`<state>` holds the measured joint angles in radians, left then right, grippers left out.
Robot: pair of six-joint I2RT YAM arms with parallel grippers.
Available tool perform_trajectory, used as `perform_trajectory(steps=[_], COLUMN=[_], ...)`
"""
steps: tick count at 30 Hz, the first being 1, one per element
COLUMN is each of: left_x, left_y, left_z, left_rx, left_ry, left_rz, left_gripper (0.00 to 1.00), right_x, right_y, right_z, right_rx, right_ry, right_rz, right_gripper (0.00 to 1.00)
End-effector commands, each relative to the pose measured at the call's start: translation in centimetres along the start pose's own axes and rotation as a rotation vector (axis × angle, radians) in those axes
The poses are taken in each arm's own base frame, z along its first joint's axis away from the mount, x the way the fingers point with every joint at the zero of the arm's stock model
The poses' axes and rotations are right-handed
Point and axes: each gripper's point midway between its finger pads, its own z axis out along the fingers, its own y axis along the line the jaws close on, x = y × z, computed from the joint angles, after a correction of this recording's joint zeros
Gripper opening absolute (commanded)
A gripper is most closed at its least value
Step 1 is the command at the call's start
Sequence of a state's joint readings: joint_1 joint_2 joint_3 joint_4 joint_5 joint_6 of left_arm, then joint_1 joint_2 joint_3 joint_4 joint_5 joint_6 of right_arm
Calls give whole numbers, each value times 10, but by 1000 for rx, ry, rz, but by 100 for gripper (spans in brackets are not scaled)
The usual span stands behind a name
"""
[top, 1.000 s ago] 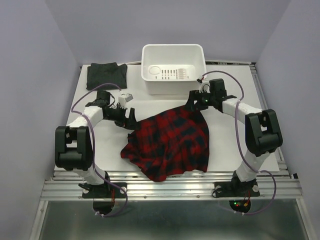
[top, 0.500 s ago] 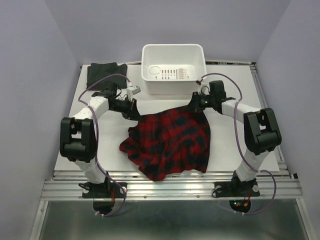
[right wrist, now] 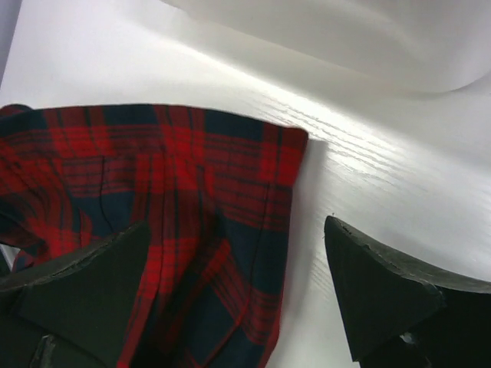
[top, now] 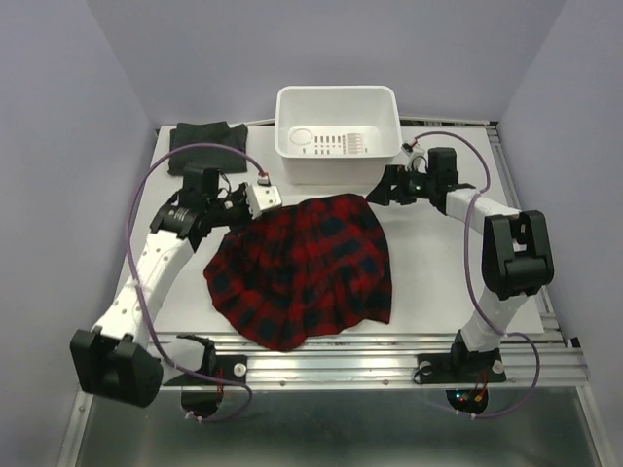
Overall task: Fold and stack the skirts
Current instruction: Flatten the skirt out
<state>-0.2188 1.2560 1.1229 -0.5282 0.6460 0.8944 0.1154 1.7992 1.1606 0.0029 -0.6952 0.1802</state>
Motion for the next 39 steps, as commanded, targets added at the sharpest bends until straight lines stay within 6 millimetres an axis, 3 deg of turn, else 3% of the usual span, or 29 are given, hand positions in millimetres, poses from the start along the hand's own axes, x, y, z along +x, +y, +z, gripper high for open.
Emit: perform_trajectory(steps=[1, 6, 10, 11, 19, 21, 22, 23, 25, 26, 27, 28, 29, 30, 31, 32, 34, 35, 37, 38, 39], left_x=[-5, 3, 4, 3, 0, -2, -3, -10, -17, -25, -31, -32, -38, -54, -49, -63, -73, -86, -97, -102, -105], left_y=[10, -2, -11, -14, -31, -30, -27, -22, -17, -7, 0, 6, 16, 38, 58, 79, 107, 125, 131, 130, 127], left_z=[-18, -14, -11, -10, 2, 4, 6, 5, 5, 3, 1, -1, -4, -11, -16, -28, -34, -55, -59, -61, -63], left_rx=[-119, -119, -88, -80, -26, -28, -36, -56, -73, -96, -116, -127, -162, -244, -312, -374, -394, -427, -401, -391, -380], left_ry=[9, 13, 26, 21, 34, 35, 34, 22, 6, -8, -29, -44, -61, -109, -102, -138, -192, -221, -236, -240, -246], left_rz=[345, 412, 443, 452, 508, 492, 471, 448, 361, 323, 288, 213, 174, 159, 81, 66, 20, 14, 38, 64, 95], left_gripper=[0, 0, 0, 0, 0, 0, 0, 0, 0, 0, 0, 0, 0, 0, 0, 0, 0, 0, 0, 0, 0], right_x=[5, 20, 26, 19, 23, 26, 29, 25, 13, 10, -8, -23, -22, -50, -59, -94, -119, -140, -152, -155, -143], right_y=[13, 4, 13, 12, 13, 15, 16, 19, 29, 31, 42, 36, 30, 32, 31, 30, 38, 46, 59, 66, 76], right_z=[11, 27, 40, 42, 78, 84, 83, 81, 70, 61, 45, 30, 22, 12, 1, -16, -34, -51, -68, -75, -85], right_rx=[-118, -152, -151, -148, -115, -131, -135, -148, -153, -155, -164, -168, -162, -167, -171, -165, -178, -176, -194, -207, -215], right_ry=[6, 40, 16, -22, -85, -90, -88, -112, -147, -154, -197, -208, -190, -223, -217, -269, -274, -284, -291, -294, -244], right_rz=[-36, 25, 17, 1, 26, 26, 45, 33, 2, 0, -19, -4, 20, -8, -54, -131, -265, -292, -375, -520, -522], right_gripper=[100, 99, 99, 99, 95, 89, 80, 56, 32, 7, 1, 1, 1, 1, 1, 1, 1, 1, 1, 1, 1])
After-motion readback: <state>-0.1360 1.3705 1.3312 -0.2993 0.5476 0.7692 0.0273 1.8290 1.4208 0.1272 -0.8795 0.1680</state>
